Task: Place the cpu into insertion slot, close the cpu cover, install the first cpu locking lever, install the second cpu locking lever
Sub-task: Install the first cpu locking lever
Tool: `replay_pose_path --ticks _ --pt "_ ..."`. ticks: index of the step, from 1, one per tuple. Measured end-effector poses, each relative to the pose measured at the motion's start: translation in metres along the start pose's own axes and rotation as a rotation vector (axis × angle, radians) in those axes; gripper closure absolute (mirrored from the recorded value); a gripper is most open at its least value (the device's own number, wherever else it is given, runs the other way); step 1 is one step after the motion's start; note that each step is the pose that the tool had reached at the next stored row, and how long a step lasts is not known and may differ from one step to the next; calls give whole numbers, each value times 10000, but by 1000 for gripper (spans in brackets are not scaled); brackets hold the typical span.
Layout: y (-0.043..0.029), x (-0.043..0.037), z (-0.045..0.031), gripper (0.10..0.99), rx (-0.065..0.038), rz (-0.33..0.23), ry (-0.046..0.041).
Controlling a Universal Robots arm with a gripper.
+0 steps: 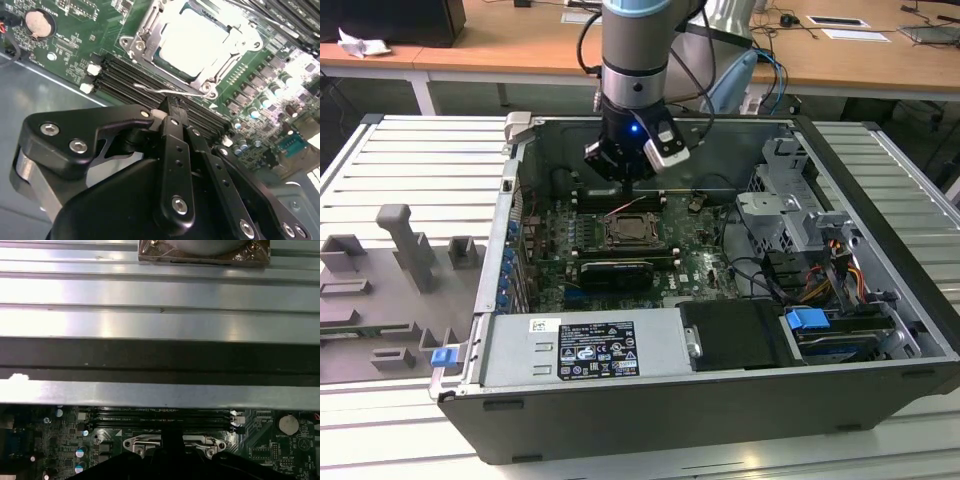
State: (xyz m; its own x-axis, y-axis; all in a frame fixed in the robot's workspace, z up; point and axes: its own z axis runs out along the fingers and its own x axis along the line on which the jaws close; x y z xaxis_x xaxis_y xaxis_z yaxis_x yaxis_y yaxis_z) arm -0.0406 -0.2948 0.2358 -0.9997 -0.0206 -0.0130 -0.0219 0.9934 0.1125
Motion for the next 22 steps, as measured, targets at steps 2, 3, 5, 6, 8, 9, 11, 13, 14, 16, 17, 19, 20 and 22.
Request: replay_pose_path --ticks 2,3,5,6,8,9,11,13,14,16,17,19,20,22 --pt "0 -18 12 980 0 1 -1" --pt "3 -23 31 980 -1 1 -1" --pt "8 -25 74 980 -1 -35 -12" --pt "9 -24 83 980 28 -78 -8" --pt "25 -29 104 980 75 -105 -5" --pt "32 -32 109 980 78 -108 -5" --pt "50 -45 125 980 107 -110 -3" --pt "50 -76 144 980 139 -109 -3" --pt "50 -89 151 980 148 -108 -3" --pt "47 -116 167 980 157 -111 -3" --pt "45 -136 179 980 157 -138 2" --pt "42 -162 202 980 156 -204 7" --pt "41 -172 211 980 157 -205 8" --pt "39 -182 224 980 158 -205 9"
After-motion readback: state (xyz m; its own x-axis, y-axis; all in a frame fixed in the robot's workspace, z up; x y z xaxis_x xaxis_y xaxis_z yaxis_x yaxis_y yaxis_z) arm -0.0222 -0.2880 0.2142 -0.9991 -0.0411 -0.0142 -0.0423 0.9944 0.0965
